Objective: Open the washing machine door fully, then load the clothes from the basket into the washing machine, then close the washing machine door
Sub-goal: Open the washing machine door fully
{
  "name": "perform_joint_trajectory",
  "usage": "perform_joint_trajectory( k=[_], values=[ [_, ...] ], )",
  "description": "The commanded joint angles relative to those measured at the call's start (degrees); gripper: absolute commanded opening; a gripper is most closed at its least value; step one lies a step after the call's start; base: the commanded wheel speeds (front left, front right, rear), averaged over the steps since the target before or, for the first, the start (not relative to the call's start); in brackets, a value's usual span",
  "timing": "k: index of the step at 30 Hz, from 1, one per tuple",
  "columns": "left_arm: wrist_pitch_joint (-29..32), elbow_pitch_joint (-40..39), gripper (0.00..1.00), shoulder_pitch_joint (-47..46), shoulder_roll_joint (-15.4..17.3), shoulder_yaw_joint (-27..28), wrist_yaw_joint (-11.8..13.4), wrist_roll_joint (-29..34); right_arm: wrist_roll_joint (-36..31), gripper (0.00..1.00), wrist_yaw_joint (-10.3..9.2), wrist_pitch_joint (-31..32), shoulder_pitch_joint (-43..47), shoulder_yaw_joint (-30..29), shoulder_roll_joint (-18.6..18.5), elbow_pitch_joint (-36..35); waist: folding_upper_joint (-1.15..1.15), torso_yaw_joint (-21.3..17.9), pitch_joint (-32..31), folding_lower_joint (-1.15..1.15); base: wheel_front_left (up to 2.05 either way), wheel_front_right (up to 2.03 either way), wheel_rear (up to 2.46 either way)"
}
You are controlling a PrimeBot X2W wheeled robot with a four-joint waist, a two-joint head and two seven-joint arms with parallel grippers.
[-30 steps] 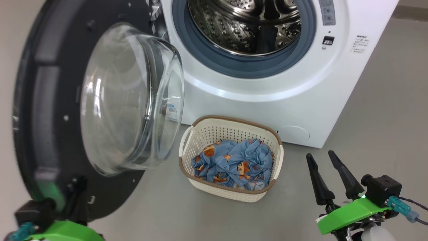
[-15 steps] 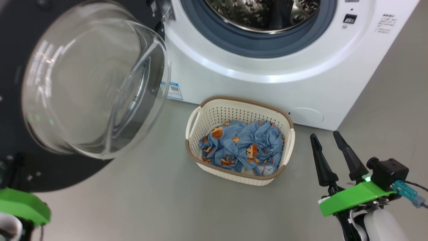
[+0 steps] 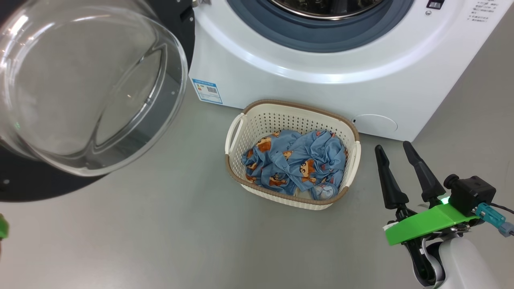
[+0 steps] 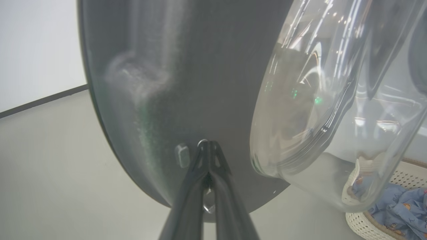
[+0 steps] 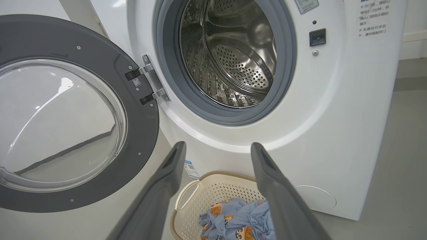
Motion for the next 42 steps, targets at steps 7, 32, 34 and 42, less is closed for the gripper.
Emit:
perform_joint_trajectory(
  k=[7, 32, 34, 42],
  values=[
    [-0.88, 7.74, 0.0, -8.12, 7.43, 0.86, -1.97, 1.27, -0.59, 1.0, 0.09, -0.68, -1.65, 1.54, 0.22, -0.98, 0.0, -0.22, 0.68, 0.0, 0.0, 0.0, 0.0],
    [-5.78, 14.96, 0.0, -8.81, 5.92, -2.95, -4.24, 1.43, 0.07, 1.0, 0.09, -0.68, 0.08, 1.61, 0.29, -0.2, 0.0, -0.49, -2.3, 0.0, 0.0, 0.0, 0.0],
    [-6.39, 14.15, 0.0, -7.9, 5.64, -3.05, -4.25, 1.28, 0.12, 1.0, 0.09, -0.68, 0.23, 1.61, 0.27, -0.18, 0.0, -0.5, -2.54, 0.0, 0.0, 0.0, 0.0],
    [-8.93, 8.18, 0.0, -2.69, 3.0, -2.21, -3.55, -0.61, 0.15, 1.0, 0.09, -0.68, 0.61, 1.34, 0.43, -0.26, 0.0, -0.95, -3.32, 0.0, 0.0, 0.0, 0.0]
  ],
)
